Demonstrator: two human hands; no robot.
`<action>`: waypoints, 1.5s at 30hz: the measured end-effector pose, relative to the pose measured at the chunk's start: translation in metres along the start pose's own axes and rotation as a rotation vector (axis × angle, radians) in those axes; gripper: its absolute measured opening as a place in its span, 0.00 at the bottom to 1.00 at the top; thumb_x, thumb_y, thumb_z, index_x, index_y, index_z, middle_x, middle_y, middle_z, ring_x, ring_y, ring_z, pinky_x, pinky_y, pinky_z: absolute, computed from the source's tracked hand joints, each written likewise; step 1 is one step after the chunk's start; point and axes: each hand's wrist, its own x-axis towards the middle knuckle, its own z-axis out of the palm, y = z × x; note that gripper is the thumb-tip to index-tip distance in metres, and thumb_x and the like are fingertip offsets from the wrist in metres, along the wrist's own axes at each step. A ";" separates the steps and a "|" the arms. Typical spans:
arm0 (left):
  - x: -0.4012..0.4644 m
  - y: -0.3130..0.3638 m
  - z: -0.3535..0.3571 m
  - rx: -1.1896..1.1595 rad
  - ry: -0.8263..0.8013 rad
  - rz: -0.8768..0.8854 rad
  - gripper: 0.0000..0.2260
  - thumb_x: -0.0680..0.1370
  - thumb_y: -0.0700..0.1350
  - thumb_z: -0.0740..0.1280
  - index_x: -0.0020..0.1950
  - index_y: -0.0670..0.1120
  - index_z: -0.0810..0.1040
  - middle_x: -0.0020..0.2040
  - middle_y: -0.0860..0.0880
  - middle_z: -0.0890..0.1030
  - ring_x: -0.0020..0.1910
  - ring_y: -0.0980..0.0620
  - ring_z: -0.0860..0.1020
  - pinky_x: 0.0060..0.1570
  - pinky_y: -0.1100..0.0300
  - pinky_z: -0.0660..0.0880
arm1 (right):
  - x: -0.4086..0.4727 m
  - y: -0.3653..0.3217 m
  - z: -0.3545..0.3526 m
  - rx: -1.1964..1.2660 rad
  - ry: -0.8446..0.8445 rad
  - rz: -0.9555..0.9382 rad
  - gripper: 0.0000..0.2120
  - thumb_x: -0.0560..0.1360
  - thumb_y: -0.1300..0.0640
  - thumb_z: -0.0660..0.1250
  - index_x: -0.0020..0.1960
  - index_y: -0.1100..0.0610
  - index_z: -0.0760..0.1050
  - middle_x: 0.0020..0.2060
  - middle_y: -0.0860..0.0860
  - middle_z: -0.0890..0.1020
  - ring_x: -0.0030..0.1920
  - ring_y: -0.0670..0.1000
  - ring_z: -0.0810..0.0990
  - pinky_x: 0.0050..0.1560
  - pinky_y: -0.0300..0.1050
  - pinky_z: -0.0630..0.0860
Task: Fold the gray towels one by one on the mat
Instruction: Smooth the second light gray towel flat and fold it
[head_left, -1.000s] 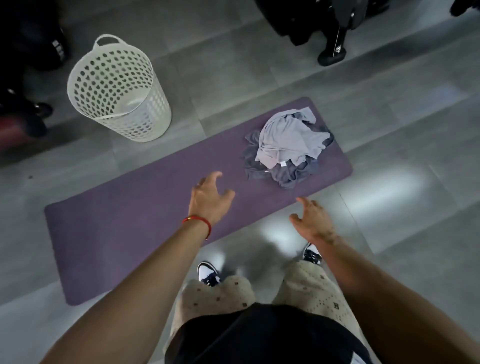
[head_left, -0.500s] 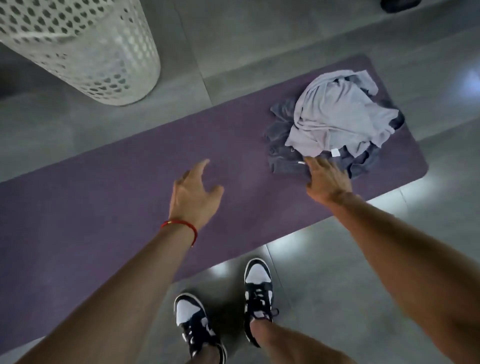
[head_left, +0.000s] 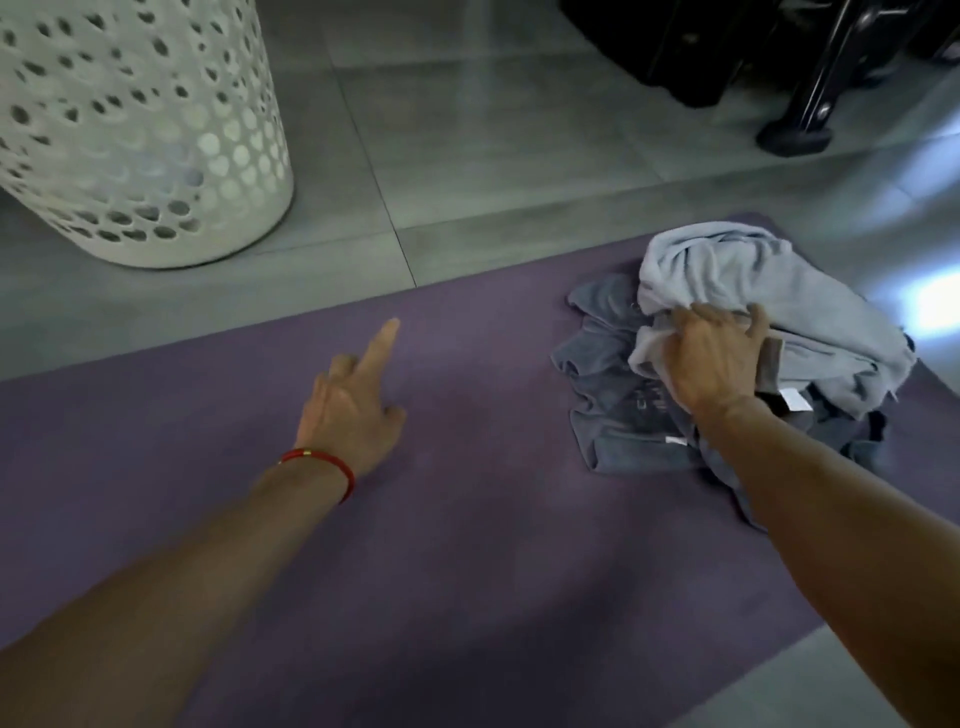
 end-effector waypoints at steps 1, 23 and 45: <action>-0.005 0.002 -0.002 -0.095 0.028 -0.027 0.41 0.77 0.42 0.68 0.81 0.63 0.48 0.62 0.44 0.71 0.61 0.38 0.71 0.62 0.50 0.70 | -0.003 -0.001 -0.010 0.022 0.055 -0.040 0.05 0.75 0.61 0.65 0.44 0.56 0.79 0.41 0.55 0.83 0.47 0.59 0.80 0.69 0.61 0.62; -0.123 -0.090 -0.182 -0.429 -0.144 0.082 0.04 0.79 0.39 0.70 0.52 0.43 0.82 0.50 0.48 0.84 0.48 0.59 0.77 0.51 0.63 0.72 | -0.128 -0.266 -0.217 0.857 -0.148 -0.933 0.17 0.73 0.61 0.60 0.61 0.51 0.69 0.54 0.47 0.76 0.50 0.48 0.74 0.48 0.51 0.75; -0.139 -0.204 -0.244 0.522 0.069 -0.346 0.10 0.75 0.47 0.71 0.54 0.48 0.79 0.53 0.41 0.81 0.54 0.37 0.79 0.51 0.50 0.76 | -0.009 -0.233 -0.212 0.284 0.018 -0.668 0.18 0.65 0.68 0.70 0.52 0.54 0.74 0.49 0.55 0.74 0.52 0.61 0.74 0.44 0.55 0.76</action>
